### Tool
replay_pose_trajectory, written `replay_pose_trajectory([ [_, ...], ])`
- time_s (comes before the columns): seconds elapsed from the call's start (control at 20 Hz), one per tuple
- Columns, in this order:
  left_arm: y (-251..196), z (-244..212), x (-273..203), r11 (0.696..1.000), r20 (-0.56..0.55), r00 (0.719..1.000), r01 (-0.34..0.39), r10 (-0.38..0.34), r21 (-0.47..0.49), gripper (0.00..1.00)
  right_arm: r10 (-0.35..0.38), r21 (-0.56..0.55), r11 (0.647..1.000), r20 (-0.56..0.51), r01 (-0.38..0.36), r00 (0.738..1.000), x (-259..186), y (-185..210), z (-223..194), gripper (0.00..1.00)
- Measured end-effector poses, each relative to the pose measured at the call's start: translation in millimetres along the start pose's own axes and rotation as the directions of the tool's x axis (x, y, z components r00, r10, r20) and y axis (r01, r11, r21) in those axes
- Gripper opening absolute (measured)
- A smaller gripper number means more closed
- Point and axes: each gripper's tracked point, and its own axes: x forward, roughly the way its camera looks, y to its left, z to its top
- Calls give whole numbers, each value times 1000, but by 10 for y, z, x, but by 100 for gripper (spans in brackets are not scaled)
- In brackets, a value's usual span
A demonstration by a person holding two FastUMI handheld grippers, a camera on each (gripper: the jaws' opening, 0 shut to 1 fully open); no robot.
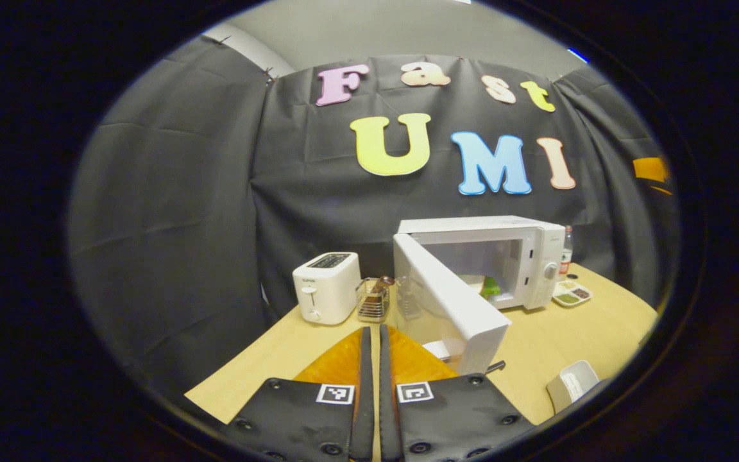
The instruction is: Open the microwave oven with the left hand, put the food in, and close the microwave oven.
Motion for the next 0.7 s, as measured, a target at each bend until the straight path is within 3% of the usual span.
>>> replay_pose_trajectory([
  [0.1,-190,63,38,999,5,999,45,-45,-6,17,-3,-10,1000,1,3,1000,14,-16,-1,98],
  [0.15,-274,85,50,998,10,998,64,-64,-2,10,-7,-11,1000,1,7,1000,19,-31,1,98],
  [0.7,-929,174,396,955,-12,956,291,-292,-48,9,-102,-13,995,-4,102,995,-4,-193,-23,98],
])
